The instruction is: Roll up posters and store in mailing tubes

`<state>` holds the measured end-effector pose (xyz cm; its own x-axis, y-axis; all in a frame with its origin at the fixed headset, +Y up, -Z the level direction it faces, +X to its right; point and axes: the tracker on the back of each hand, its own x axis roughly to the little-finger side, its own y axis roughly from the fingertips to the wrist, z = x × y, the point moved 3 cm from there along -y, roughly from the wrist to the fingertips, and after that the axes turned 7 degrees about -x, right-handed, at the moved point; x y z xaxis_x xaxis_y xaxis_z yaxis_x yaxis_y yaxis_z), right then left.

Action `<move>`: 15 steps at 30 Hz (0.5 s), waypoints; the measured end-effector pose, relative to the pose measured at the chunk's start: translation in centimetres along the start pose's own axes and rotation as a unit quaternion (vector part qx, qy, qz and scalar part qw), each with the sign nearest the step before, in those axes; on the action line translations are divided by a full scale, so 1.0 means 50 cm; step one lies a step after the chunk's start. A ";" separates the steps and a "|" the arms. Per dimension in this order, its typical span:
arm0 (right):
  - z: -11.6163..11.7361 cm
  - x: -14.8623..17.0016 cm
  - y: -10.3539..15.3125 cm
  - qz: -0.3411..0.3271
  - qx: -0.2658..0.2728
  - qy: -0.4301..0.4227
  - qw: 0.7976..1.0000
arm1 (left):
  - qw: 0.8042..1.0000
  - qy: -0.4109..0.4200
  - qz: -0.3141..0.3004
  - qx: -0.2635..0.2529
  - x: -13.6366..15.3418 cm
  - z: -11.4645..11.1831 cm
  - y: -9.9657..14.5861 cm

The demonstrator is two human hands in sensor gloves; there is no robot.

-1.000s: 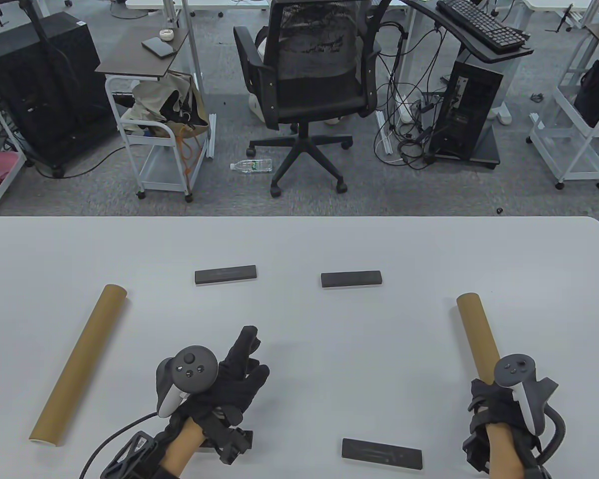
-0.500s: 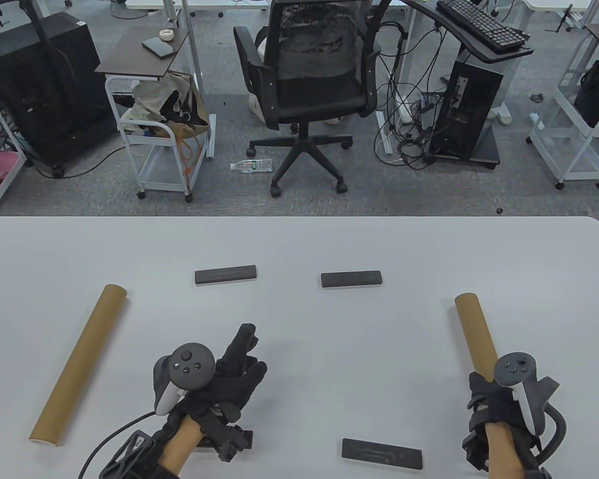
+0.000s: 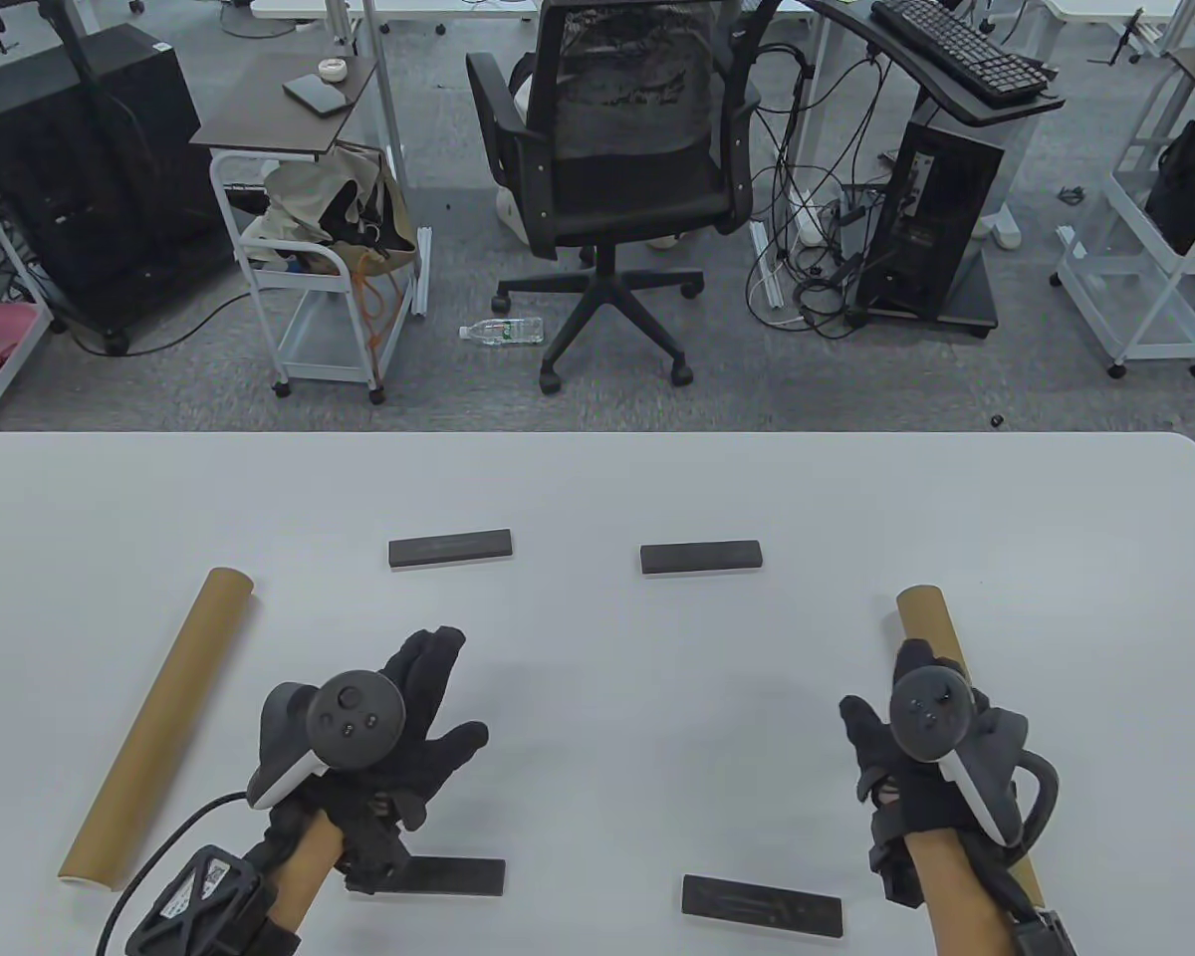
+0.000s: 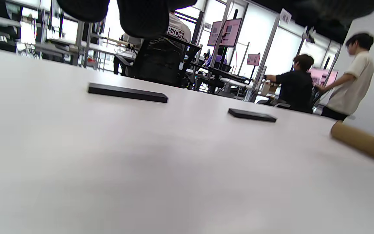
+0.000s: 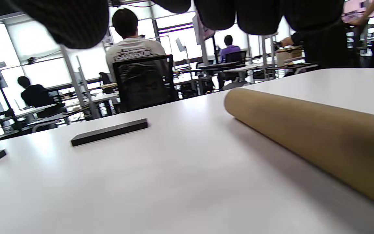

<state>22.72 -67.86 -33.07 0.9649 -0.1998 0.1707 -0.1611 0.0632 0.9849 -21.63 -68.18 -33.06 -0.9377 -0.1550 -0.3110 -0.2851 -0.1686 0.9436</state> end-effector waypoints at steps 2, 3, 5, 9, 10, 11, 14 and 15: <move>0.016 -0.040 0.008 -0.051 -0.003 0.017 0.999 | 0.997 -0.082 -0.005 0.010 0.002 -0.009 0.012; 0.027 -0.062 0.014 -0.071 0.001 0.035 0.997 | 0.993 -0.119 -0.001 0.022 0.006 -0.019 0.019; 0.049 -0.093 0.022 -0.096 -0.001 0.065 0.993 | 0.988 -0.153 0.007 0.033 0.012 -0.037 0.029; 0.091 -0.128 0.034 -0.116 0.018 0.128 0.985 | 0.983 -0.176 0.033 0.047 0.027 -0.072 0.040; 0.103 -0.131 0.035 -0.121 0.024 0.140 0.983 | 0.982 -0.178 0.036 0.047 0.033 -0.083 0.040; 0.112 -0.133 0.037 -0.127 0.033 0.143 0.981 | 0.983 -0.172 0.041 0.055 0.039 -0.097 0.040; 0.122 -0.134 0.036 -0.133 0.015 0.147 0.980 | 0.981 -0.162 0.061 0.087 0.049 -0.118 0.036; 0.124 -0.134 0.038 -0.130 0.008 0.156 0.979 | 0.979 -0.168 0.063 0.092 0.051 -0.121 0.036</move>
<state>14.66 -72.46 -32.18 0.9897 0.1024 -0.1003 0.0972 0.0347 0.9947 -23.34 -74.77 -32.88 -0.9716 0.1707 -0.1642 -0.1642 0.0142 0.9863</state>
